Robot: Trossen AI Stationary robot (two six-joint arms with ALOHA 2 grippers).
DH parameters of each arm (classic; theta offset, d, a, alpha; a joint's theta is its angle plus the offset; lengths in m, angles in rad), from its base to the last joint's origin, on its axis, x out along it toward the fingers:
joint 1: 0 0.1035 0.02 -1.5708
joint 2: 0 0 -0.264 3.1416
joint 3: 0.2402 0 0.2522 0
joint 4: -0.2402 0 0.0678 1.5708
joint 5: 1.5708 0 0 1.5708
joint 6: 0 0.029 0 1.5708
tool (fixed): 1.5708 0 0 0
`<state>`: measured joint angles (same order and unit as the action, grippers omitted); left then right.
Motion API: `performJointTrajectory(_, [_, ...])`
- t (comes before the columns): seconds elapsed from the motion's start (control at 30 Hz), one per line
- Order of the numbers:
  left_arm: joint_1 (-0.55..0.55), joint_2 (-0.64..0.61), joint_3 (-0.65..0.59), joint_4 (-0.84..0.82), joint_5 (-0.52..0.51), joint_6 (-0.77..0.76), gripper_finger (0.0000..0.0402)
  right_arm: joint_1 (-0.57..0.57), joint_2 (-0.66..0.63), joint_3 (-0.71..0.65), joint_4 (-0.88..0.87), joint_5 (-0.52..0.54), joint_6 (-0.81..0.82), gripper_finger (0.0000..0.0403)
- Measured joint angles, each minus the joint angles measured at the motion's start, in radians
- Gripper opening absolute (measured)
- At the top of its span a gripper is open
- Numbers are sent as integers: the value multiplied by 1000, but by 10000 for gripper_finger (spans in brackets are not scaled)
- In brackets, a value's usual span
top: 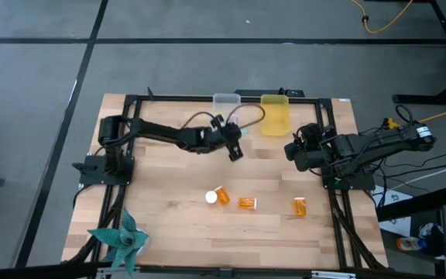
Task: Pick and place medicine bottles into bin by pill shape (circle, oval)
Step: Put the small blue pill bottle into the transparent bin
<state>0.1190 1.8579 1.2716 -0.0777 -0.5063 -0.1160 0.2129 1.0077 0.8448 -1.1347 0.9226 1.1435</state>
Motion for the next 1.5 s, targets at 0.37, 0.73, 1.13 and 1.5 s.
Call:
performJointTrajectory(0.37, [157,-29,1,-144,1,31,110,0,0,0,0,-1,0,158])
performJointTrajectory(0.73, [228,-22,-1,-223,151,-38,110,0,0,0,0,0,-4,158])
performJointTrajectory(1.13, [228,-22,-1,-221,150,-64,110,0,0,0,0,-1,-2,158])
performJointTrajectory(1.5, [228,-22,-1,-221,149,-61,110,0,0,0,0,-2,0,158])
